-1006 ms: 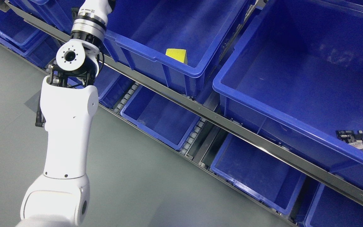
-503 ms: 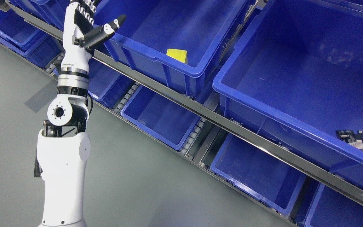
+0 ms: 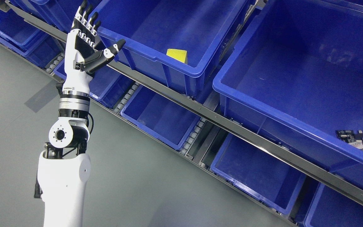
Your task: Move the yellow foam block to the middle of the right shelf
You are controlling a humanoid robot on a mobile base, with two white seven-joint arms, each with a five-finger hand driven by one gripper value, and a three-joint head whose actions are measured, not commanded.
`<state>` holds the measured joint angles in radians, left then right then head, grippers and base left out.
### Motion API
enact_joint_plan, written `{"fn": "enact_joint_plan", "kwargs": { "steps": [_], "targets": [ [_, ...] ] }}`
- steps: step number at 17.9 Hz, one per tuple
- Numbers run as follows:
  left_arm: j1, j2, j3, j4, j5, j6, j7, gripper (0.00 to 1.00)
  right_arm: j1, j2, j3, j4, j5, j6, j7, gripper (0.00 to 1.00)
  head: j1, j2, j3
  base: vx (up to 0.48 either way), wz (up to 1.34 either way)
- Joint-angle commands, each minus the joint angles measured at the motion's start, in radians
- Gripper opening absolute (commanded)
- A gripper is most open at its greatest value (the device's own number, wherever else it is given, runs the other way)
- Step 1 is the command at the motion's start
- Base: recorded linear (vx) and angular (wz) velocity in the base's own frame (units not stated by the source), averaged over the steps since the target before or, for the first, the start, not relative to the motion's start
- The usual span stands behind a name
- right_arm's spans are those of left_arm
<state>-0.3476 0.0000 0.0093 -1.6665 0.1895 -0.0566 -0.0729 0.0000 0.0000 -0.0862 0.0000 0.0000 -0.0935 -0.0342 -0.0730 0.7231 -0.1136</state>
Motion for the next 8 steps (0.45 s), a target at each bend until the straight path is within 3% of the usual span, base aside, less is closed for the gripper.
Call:
{"fn": "enact_joint_plan", "kwargs": {
  "steps": [1,8],
  "targets": [
    [0.012,0.018,-0.031,-0.045,0.004,-0.002,0.001,1.00,0.002,-0.017,-0.001,-0.017,0.003,-0.002,0.000,1.00,0.0000,0.000,0.000,0.000,0.00],
    [0.004,0.018,-0.035,-0.044,0.004,-0.002,0.001,1.00,0.002,-0.017,0.000,-0.017,0.003,-0.002,0.000,1.00,0.0000,0.000,0.000,0.000,0.00]
  ]
}}
